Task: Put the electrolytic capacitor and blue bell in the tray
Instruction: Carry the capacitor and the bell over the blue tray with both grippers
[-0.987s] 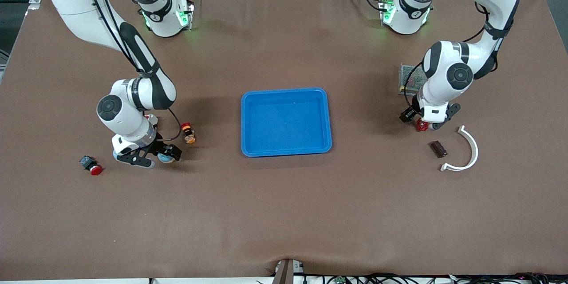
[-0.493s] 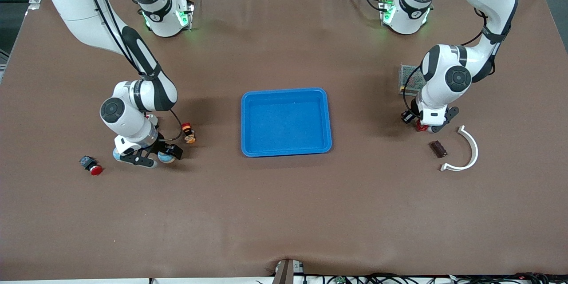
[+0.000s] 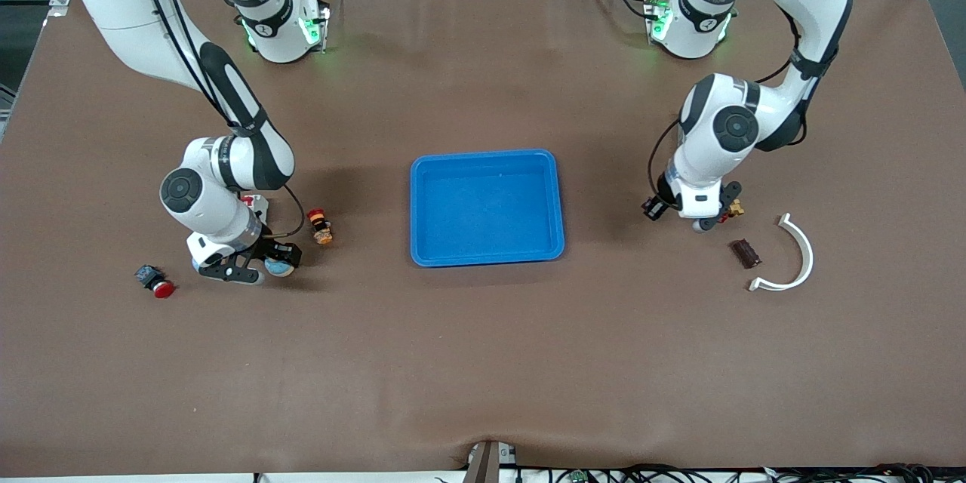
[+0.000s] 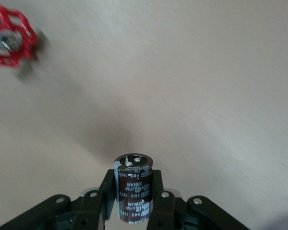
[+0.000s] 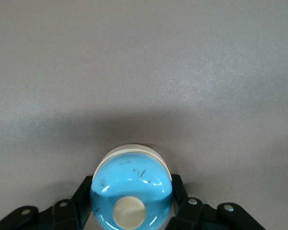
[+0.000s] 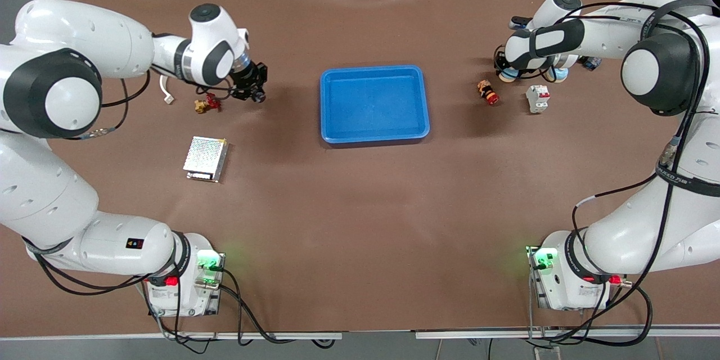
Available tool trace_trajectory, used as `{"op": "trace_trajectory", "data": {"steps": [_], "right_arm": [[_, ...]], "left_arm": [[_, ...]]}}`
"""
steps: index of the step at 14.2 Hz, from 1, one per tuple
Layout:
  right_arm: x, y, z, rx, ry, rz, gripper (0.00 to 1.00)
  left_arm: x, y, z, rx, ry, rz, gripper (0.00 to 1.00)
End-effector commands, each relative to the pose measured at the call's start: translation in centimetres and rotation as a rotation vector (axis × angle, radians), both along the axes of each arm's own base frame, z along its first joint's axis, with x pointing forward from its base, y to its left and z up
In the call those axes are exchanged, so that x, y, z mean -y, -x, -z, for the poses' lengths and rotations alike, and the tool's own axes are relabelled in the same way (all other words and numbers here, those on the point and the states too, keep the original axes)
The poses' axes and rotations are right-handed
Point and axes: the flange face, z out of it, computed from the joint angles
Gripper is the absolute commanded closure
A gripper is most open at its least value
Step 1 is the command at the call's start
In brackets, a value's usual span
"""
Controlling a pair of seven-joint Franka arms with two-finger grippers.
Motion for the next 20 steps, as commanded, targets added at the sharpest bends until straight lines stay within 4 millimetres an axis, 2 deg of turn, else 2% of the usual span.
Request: {"op": "trace_trajectory", "data": {"steps": [1,4,8,11,13,16,20], "right_arm": [[-0.2,-0.6,-1.0,-0.05,-0.017,0.032,1.0],[-1.1,-1.5,-4.2,-0.109,-0.028,0.075,1.0],[-3.7,-2.2,-8.8,-0.19,-0.033,0.255,1.0],[-8.6,-1.2,-11.4,-0.201,-0.027,0.47,1.0],[-12.8,0.0,-12.8,-0.197,-0.026,0.602,1.0],[-18.3,1.3,-14.3,-0.19,-0.032,0.803,1.0],[-22.1,2.8,-15.0,-0.2,-0.025,0.982,1.0]], "left_arm": [[4.2,-1.9,-0.9,-0.027,0.01,-0.084,1.0],[9.9,-2.1,-2.0,-0.021,0.027,-0.164,1.0],[15.6,-1.7,-3.2,-0.026,0.042,-0.232,1.0],[18.8,-0.5,-2.5,-0.038,0.047,-0.269,1.0],[20.7,0.8,-1.3,-0.057,0.037,-0.284,1.0],[22.3,2.3,0.1,-0.08,0.023,-0.309,1.0],[24.1,4.2,1.6,-0.1,0.003,-0.318,1.0]]}}
